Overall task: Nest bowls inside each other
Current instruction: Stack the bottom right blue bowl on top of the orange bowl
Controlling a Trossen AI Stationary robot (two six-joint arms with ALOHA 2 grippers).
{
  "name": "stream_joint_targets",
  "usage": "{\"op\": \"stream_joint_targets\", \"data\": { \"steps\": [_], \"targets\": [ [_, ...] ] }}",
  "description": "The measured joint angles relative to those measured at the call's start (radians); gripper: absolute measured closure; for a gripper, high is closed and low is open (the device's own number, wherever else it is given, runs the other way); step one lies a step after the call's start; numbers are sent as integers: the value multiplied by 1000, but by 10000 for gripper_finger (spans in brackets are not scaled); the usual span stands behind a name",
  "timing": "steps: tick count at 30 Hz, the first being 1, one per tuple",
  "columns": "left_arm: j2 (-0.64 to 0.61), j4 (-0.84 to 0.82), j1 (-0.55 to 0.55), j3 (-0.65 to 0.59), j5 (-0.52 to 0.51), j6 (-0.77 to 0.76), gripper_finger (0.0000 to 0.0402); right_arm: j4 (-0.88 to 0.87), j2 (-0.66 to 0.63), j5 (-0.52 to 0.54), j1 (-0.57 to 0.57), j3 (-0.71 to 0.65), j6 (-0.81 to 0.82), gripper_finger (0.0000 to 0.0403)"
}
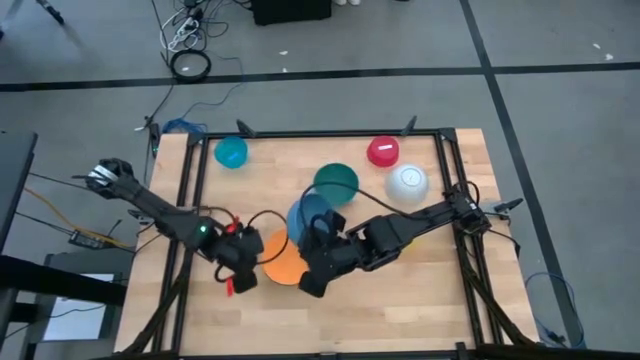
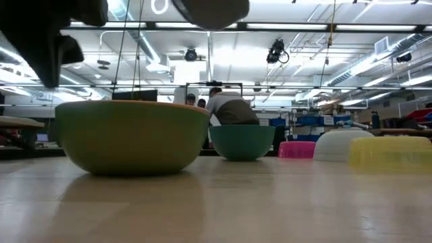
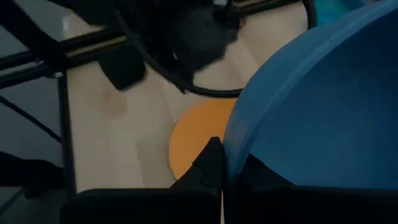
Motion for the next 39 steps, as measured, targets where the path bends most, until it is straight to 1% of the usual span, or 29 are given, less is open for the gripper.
{"op": "stream_joint_targets", "data": {
  "steps": [4, 7, 11, 14, 21, 25, 28, 31, 34, 39],
  "targets": [
    [25, 145, -46, -59, -18, -68, 349, 35, 16, -24, 0, 0, -9, 403],
    [70, 239, -59, -101, -28, -93, 348, 40, 16, -11, 1, 0, -6, 403],
    [126, 297, -64, -123, -31, -94, 348, 44, 8, 2, 4, 0, 2, 403],
    [150, 320, -51, -125, -66, -71, 348, 44, 5, 5, 4, 0, 8, 403],
    [166, 396, 21, -124, -126, 3, 348, -7, 5, -40, 10, 0, 55, 403],
    [171, 438, 76, -124, -167, 58, 348, -111, 10, -85, 10, 0, 136, 403],
    [172, 489, 123, -124, -175, 104, 348, -168, 16, -117, 9, -2, 185, 403],
    [172, 535, 168, -124, -181, 151, 348, -153, 13, -143, 4, -33, 212, 403],
    [171, 564, 215, -124, -187, 195, 348, -164, 16, -190, -5, -56, 233, 403],
    [149, 511, 269, -124, -199, 223, 348, -141, 18, -268, -28, -148, 256, 403]
  ]
}}
